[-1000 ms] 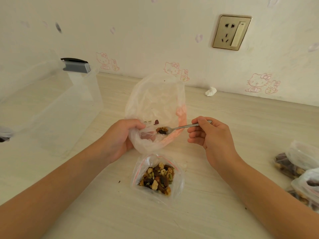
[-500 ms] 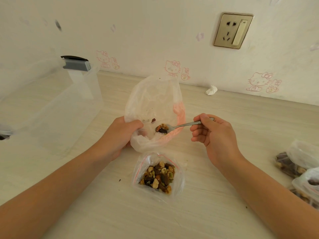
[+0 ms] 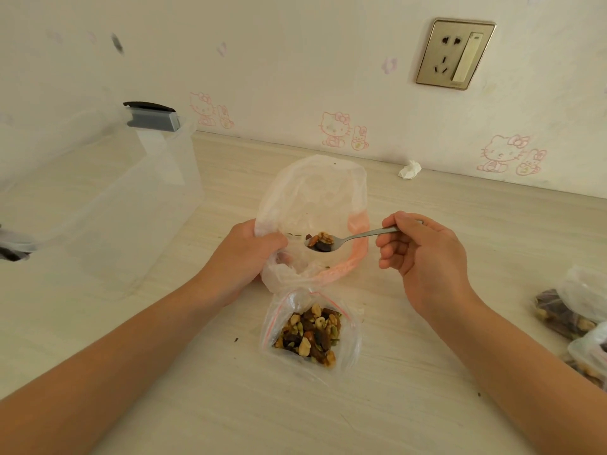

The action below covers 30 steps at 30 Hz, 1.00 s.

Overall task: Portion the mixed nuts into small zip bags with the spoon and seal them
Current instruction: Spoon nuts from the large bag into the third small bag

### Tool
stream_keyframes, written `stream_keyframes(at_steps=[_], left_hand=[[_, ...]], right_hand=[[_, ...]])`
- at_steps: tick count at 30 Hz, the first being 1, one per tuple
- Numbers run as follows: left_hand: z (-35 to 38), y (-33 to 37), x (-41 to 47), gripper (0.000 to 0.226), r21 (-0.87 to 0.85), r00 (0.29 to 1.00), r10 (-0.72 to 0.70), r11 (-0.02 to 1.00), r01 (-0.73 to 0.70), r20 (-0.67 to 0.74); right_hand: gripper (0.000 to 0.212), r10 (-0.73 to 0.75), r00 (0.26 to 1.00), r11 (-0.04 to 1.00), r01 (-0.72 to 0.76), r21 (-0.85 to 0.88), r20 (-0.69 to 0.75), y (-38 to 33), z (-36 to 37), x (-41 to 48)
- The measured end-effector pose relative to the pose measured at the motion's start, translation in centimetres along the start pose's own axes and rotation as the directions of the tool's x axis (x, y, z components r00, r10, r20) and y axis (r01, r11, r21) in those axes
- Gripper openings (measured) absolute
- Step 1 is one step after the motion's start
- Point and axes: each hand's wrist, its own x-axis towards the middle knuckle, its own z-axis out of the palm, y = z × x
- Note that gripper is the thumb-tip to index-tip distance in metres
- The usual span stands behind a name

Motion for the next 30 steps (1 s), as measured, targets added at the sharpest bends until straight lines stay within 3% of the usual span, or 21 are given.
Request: stream_keyframes(at_steps=[7,10,12,14,16,17,19,22,25,27,30], left_hand=[[-0.1,0.0,0.3,0.011,-0.01,1.0,-0.02,1.0,0.02,0.005],[-0.1,0.0,0.5,0.012,-0.023,0.999,-0.03,0.999,0.03,0.013],[-0.2,0.0,0.5,0.014,-0.026,0.999,-0.044,0.999,0.045,0.018],[-0.2,0.0,0.5,0.017,-0.025,0.998,-0.052,0.998,0.052,0.029],[-0.2,0.1,0.5,0.018,-0.023,0.998,-0.054,0.998,0.055,0.038],[-0.2,0.1,0.5,0.017,-0.028,0.998,-0.055,0.998,0.056,0.039],[-0.2,0.1,0.5,0.016,-0.044,0.998,-0.053,0.998,0.055,0.037],[0.0,0.1,0.5,0.018,-0.039,0.999,-0.039,0.998,0.041,0.038],[0.2,0.2,0.3,0.012,-0.027,0.999,-0.003,1.0,0.004,0.038],[0.3,0.1,0.1,0.011,-0.026,0.998,0.023,0.999,-0.022,0.05],[0.4,0.0,0.0,0.009,-0.025,0.997,0.04,0.999,-0.038,0.065]], right_hand=[[0.035,-0.057,0.988,0.997,0.05,0.053,0.145,-1.9,1.2,-2.6],[0.029,-0.062,0.977,0.998,0.06,0.016,0.206,-2.1,1.4,-3.5],[0.029,-0.122,0.96,0.988,0.142,-0.063,0.253,-2.0,1.4,-3.9],[0.029,-0.268,0.891,0.92,0.35,-0.177,0.367,-1.7,1.3,-4.6],[0.026,-0.4,0.735,0.766,0.596,-0.241,0.547,-1.5,1.3,-5.3],[0.025,-0.436,0.659,0.684,0.685,-0.25,0.613,-1.4,1.3,-5.5],[0.024,-0.484,0.59,0.589,0.766,-0.258,0.646,-1.5,1.1,-5.5],[0.026,-0.509,0.646,0.644,0.724,-0.246,0.568,-1.6,0.9,-5.0],[0.028,-0.536,0.774,0.778,0.608,-0.16,0.337,-1.8,0.7,-3.9],[0.029,-0.497,0.848,0.827,0.528,-0.196,0.185,-2.0,0.7,-2.8],[0.029,-0.397,0.903,0.847,0.429,-0.313,0.164,-0.9,0.6,-1.5]])
